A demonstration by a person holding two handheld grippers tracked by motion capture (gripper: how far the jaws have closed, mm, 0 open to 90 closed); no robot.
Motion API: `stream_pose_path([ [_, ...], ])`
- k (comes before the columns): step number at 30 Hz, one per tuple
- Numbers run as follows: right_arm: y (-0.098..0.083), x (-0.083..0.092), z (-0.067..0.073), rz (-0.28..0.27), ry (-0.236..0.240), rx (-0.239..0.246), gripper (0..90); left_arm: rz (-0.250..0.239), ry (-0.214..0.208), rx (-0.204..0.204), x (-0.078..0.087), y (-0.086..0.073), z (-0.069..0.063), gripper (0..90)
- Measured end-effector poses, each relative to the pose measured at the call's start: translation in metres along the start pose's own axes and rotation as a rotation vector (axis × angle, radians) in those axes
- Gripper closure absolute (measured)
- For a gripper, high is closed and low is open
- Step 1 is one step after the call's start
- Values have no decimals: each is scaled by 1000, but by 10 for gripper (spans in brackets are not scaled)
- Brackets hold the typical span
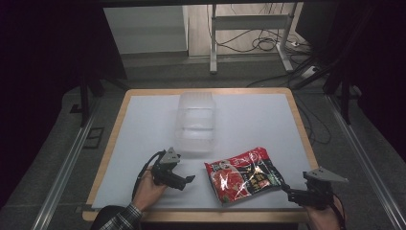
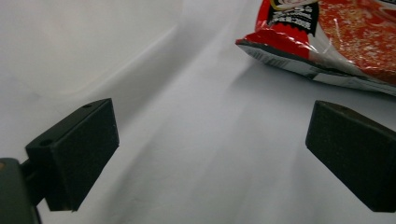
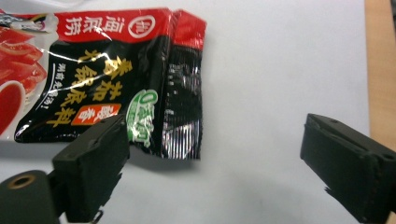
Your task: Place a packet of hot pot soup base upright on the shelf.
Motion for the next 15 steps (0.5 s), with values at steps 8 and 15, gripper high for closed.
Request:
stream_pose_path([
  [8,-1,-5,1,10,12,46,57,-24,9,19,2,-1,5,19],
  [15,-2,-7,-1,16,26,30,52,9,17,10,-2,-2,3,5],
])
Point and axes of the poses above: each handheld gripper's, and its own axes: x roughly backward along the jaws, y roughly out of its top, z roughly to its left, the point moved 3 cm from there along -x, roughly forward along the jaws, and after that the axes turned 2 degrees about -y, right-handed, at the moved point
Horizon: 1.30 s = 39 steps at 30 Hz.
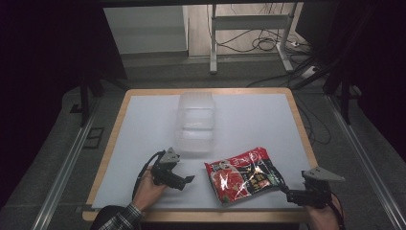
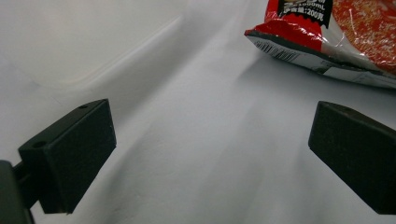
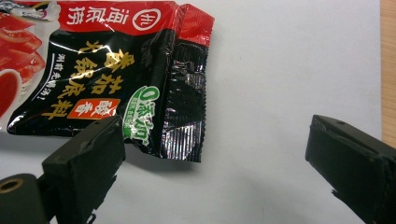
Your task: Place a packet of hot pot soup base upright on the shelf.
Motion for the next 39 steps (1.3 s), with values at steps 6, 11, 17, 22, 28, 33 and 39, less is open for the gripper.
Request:
stream_pose_path([
  [6,0,-1,-1,1,3,-3,50,22,6,1,-1,2,-3,5],
  [11,-1,-1,-1,6,0,-5,51,14,-2,13,2,7,-5,4],
  [17,-1,-2,-2,13,-4,-6,51,-14,-26,1,7,13,-11,10],
  [22,-1,-2,-2,14,-6,-5,51,-17,-26,-43,9,21,-21,85],
  [28,-1,-2,-2,16,-5,-3,52,-37,-85,-67,9,32,-33,266],
  [33,-1,-2,-2,18,-5,-3,52,-42,-125,-69,6,38,-40,410],
  [39,-1,-3,-2,22,-6,0,53,-52,-165,-78,1,45,-48,546],
])
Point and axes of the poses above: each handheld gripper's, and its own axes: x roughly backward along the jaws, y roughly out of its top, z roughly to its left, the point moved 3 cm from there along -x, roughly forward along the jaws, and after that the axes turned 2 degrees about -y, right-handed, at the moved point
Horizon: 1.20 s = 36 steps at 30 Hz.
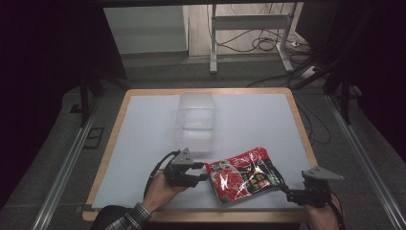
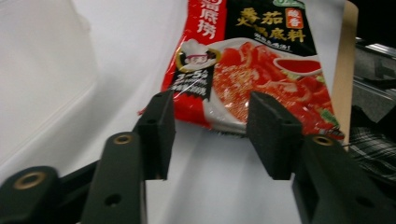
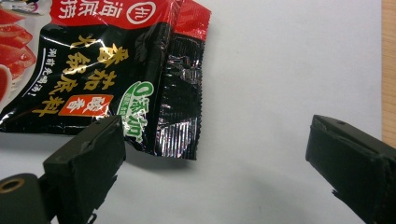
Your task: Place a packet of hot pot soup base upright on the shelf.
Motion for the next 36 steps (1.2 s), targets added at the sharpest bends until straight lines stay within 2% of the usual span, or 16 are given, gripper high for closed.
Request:
stream_pose_path([
  [10,1,1,-1,-7,-3,-2,54,13,-32,-27,-14,6,-10,713],
  [15,0,0,-1,-3,-1,-4,54,21,-48,-42,-21,8,-15,835],
  [16,0,0,-1,-3,-1,-4,54,27,-53,-54,-22,9,-15,835],
  [17,0,0,-1,-4,-1,-4,54,29,-58,-58,-24,10,-17,887],
  [24,0,0,-1,-5,-1,-6,54,22,-66,-60,-33,12,-21,897],
  [25,0,0,-1,-5,-1,-8,54,32,-69,-70,-35,11,-21,897],
  [36,-1,-1,-2,6,1,-13,56,42,-77,-50,-48,3,-20,897],
])
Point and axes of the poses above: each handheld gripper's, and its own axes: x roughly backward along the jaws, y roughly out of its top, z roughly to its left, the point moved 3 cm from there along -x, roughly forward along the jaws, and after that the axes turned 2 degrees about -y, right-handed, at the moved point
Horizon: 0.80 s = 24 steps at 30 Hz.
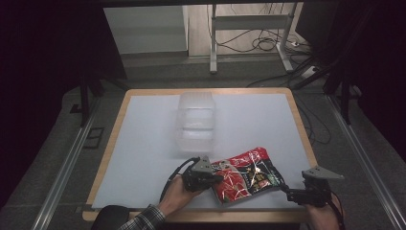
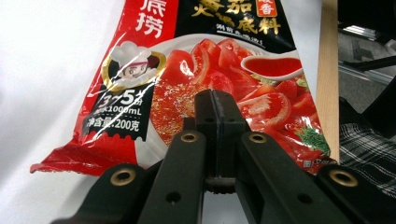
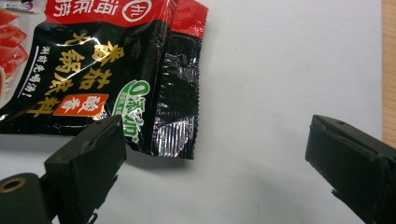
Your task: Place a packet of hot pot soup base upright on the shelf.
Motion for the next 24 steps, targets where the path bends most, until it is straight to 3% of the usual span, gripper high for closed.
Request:
stream_pose_path([
  [8,-1,1,-2,5,-5,-7,57,27,14,-12,-1,-6,-2,898],
  [16,-2,2,-2,12,-7,-11,56,24,38,-40,-2,-13,-4,899],
  [18,-2,3,-2,11,-6,-12,56,12,40,-27,-3,-13,-5,900],
  [19,-1,4,-2,10,-8,-20,54,21,45,-44,-2,-15,-5,900],
  [24,1,10,-2,-10,0,-41,50,10,44,-26,-1,-18,-7,900],
])
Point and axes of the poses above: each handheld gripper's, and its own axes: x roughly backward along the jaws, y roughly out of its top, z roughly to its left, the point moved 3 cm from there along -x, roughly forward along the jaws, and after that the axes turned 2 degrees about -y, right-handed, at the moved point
